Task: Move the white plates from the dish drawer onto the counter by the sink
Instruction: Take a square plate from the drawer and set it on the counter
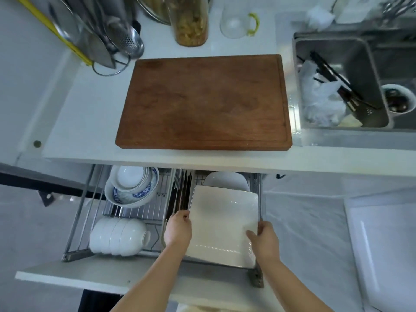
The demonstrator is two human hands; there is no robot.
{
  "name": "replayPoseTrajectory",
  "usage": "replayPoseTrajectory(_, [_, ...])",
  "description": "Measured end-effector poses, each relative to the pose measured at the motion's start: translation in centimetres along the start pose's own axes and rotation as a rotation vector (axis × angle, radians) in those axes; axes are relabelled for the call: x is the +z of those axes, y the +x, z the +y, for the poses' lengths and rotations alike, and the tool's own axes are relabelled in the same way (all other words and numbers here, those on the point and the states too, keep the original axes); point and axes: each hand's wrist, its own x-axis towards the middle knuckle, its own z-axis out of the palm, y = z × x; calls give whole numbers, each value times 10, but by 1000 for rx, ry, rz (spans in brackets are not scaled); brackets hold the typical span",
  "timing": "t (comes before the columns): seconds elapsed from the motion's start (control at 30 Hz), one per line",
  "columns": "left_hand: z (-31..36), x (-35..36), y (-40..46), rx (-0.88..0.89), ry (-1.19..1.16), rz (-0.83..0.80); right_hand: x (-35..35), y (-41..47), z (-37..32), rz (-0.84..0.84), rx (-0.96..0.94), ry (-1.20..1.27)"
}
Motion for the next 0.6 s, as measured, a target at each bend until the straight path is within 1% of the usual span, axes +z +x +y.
replayPoseTrajectory(0.13, [22, -8, -36, 61, -100, -3, -46, -14, -3, 66, -41, 102])
replayPoseTrajectory(0.27, [59, -3, -75, 153, -147, -20, -100, -19, 2, 121, -82, 125])
replayPoseTrajectory(0.47, [136, 27, -134, 284, -116, -43, -199, -10, 29, 200, -99, 231])
replayPoseTrajectory(0.6, [197, 61, -169, 365, -160, -56, -275, -6, 49, 255, -136, 301])
